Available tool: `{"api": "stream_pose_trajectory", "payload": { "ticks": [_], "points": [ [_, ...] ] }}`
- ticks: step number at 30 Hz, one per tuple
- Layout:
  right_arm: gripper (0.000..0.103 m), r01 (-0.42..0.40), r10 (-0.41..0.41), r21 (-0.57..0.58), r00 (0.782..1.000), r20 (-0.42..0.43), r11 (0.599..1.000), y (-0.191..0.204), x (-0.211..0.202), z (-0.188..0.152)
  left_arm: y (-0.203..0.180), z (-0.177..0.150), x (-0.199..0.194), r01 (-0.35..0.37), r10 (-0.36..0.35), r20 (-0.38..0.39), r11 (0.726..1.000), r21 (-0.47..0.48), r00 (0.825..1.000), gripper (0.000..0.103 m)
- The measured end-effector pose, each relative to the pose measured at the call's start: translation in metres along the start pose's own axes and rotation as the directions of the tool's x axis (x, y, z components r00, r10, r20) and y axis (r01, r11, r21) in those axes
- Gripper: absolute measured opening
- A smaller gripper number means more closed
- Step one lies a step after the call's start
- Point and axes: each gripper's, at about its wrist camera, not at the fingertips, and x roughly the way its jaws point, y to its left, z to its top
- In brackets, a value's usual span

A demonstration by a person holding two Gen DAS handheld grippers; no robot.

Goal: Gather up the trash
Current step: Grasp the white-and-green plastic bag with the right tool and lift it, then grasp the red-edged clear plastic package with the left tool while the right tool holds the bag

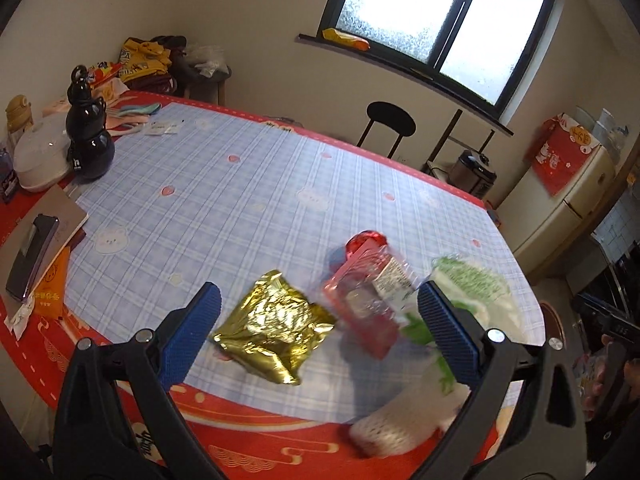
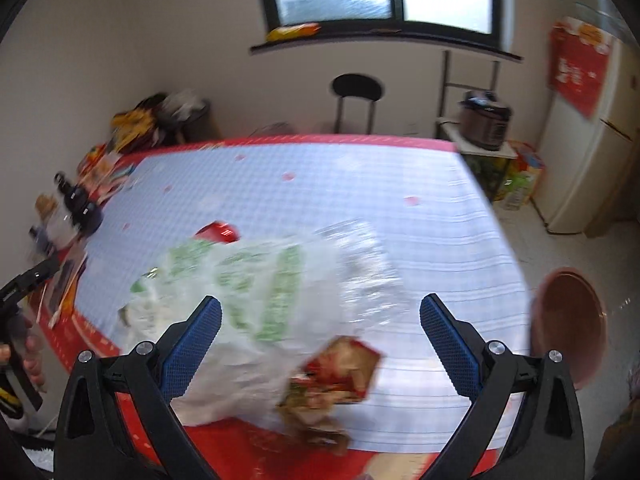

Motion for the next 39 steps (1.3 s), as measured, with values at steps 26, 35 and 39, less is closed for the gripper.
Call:
{"api": "stream_pose_trajectory", "payload": {
  "ticks": [26,35,39],
  "points": [
    [0.025,-0.061,0.101,0.131,0.940,-0.326,0.990,0.094,0.127,-0.049,0.075,-0.015,0.039,0.076,-0.082,-0.145,0.996,-0.046,0.986,0.097],
    [0.013,-0.074,0.076,0.044,0.996,-0.039,0.996,0.099,0.042,0.003,0.069,-0.010,0.046,0.097,-0.100,-0.146,0.995,-0.028,0.984,0.097],
    [0.013,0.027,-0.028,0.015,0.997,0.078,1.000,0.090,0.014,0.016,0.065,-0.013,0.054,0.097,-0.098,-0.171,0.995,-0.013,0.980,0.097]
  ]
}}
